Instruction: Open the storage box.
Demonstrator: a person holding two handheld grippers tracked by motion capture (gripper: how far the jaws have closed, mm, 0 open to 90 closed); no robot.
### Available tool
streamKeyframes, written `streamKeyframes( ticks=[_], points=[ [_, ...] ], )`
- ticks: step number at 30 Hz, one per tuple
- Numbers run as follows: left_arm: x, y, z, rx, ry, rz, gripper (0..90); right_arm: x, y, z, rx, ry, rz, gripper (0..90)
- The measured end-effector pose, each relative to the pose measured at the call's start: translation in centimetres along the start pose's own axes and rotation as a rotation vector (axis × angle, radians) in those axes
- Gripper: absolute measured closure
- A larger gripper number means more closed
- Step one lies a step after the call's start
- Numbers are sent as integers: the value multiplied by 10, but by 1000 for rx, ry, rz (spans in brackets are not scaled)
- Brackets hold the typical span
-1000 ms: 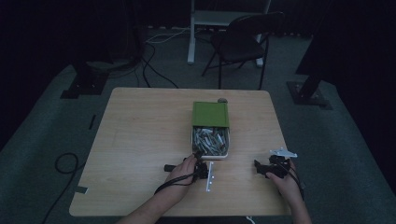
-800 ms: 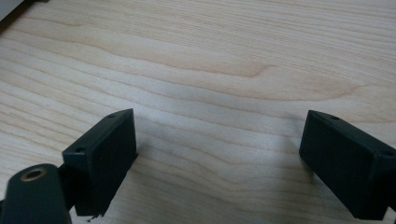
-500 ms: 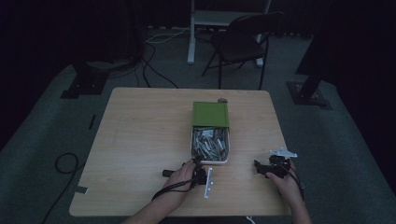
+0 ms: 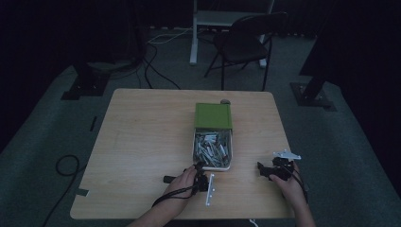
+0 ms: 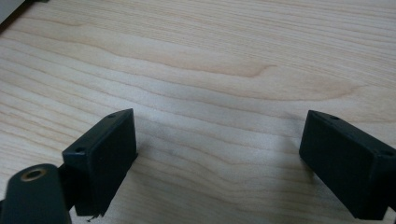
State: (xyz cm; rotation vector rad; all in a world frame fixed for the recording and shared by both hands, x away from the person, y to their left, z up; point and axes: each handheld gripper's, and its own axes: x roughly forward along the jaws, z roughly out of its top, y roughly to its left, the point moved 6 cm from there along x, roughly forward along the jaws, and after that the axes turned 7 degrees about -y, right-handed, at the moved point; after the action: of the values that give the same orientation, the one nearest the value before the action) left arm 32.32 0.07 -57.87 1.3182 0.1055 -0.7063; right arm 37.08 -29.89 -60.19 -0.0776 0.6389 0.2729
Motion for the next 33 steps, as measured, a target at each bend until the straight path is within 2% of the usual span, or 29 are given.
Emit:
streamKeyframes(
  ticks=[10, 22, 29, 30, 32, 33],
  points=[
    [-6, -3, 2, -17, -8, -11, 710, 0, 0, 0, 0, 0, 0, 107],
    [-12, -7, 4, -20, -16, -17, 708, 0, 0, 0, -1, 0, 0, 107],
    [-12, -7, 6, -57, -32, -18, 698, 0, 0, 0, 0, 0, 0, 106],
    [-12, -7, 6, -77, -42, -22, 692, 0, 0, 0, -1, 0, 0, 107],
    [-12, -7, 6, -81, -49, -23, 678, 0, 0, 0, 0, 0, 0, 106],
    [-14, -6, 6, -94, -67, -27, 668, 0, 0, 0, 0, 0, 0, 107]
  ],
)
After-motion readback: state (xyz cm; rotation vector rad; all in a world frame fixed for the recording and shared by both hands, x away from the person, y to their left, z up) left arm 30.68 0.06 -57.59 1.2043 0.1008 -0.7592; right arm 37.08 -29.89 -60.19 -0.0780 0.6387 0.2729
